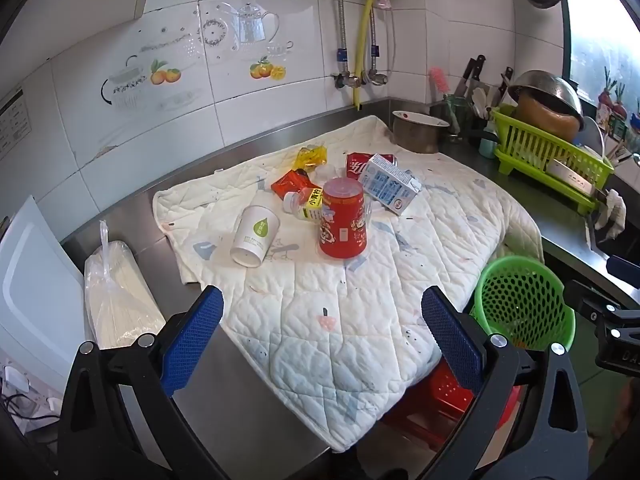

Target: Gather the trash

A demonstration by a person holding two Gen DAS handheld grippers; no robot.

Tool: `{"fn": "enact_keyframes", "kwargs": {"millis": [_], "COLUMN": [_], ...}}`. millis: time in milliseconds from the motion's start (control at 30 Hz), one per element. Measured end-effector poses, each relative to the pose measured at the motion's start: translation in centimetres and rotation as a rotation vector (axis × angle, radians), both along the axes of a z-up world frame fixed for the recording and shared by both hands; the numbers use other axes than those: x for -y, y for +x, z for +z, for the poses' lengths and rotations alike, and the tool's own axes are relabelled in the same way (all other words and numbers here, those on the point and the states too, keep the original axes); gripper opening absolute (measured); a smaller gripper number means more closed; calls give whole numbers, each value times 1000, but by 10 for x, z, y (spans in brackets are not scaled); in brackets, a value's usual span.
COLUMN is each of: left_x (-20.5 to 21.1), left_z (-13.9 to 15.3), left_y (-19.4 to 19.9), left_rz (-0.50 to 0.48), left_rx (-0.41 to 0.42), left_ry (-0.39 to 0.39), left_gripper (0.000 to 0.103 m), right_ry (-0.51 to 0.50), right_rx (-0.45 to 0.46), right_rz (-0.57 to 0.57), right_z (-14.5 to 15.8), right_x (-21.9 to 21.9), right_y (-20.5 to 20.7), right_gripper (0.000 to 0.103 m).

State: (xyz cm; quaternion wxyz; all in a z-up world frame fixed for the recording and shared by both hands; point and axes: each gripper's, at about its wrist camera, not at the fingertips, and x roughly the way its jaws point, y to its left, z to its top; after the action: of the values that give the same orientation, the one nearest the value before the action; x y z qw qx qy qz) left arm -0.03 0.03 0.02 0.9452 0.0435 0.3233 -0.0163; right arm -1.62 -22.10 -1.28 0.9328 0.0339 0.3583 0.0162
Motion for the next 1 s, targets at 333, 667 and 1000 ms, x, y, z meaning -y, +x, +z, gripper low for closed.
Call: {"fn": "enact_keyframes", "kwargs": {"millis": [333,667,1000], "left_x": [3,1,-2], "left_z": [-2,-2,-2], "left_y": [-4,-2,0], "left_rz": [-11,-10,-4], "left_rx": [0,-3,-4], "left_ry": [-1,-6,-6], "left_gripper": [98,98,98], "right_ry": [4,2,2], "right_rx": [3,5,4], "right_rz": [0,0,0], "right_z": [1,1,-1], "right_x": [3,-2,-3], "right_y": [-1,1,3], "right_gripper": [97,97,97]}}
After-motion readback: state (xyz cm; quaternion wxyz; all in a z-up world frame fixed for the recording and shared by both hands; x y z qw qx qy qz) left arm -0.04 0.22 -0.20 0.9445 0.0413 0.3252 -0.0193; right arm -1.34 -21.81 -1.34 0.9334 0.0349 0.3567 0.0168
